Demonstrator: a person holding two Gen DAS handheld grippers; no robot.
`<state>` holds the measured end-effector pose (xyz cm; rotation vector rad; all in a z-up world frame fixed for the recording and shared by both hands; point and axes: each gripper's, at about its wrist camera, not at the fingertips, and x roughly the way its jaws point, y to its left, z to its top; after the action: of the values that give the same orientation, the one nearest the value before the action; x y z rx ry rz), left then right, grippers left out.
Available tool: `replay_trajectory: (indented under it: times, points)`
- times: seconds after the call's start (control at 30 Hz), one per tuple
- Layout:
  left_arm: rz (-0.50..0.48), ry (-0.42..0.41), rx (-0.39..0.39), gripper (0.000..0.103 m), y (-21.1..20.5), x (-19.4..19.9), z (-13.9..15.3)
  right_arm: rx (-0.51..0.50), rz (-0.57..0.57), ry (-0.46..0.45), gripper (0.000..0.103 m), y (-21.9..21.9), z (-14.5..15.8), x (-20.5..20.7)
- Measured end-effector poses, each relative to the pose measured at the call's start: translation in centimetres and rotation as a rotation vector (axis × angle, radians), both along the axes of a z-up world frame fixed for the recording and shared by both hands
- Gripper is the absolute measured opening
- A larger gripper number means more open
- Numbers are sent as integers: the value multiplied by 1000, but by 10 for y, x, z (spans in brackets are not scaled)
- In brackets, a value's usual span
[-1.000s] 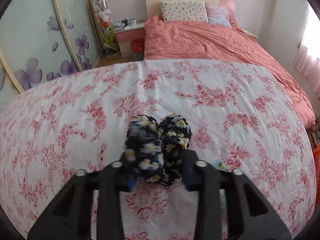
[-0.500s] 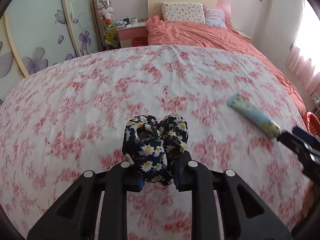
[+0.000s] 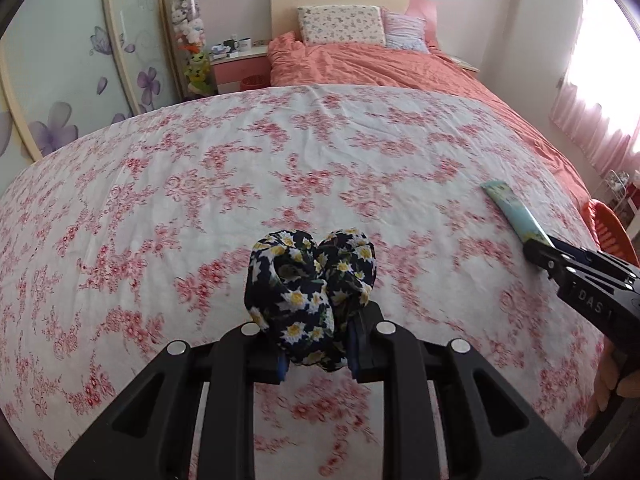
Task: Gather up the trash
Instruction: 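Grasp the black daisy scrunchie with the left tool while the right tool grasps the blue hand cream tube, then lift the scrunchie with the left tool while the right tool lifts the hand cream tube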
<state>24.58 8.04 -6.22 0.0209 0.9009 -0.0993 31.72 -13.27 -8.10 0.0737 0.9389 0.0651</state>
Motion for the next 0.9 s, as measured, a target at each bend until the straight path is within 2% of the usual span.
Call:
replay_trajectory:
  times: [0.17,0.4,0.6,0.9]
  points:
    - [-45,2,10,25,-17,-7,-3,25,-46,4,29,-21,0,-17]
    - [3,23,0,37,-20,-2,-8,-25,-40,-7,33,-11,-3,-12]
    - [19,24,19,38,-24,0,-11,-91,-23,-37,31,-5,-5,-17]
    - [40,4,51,38,-28,-2,-15,-69,-38,-35,31,-11,-4,-18]
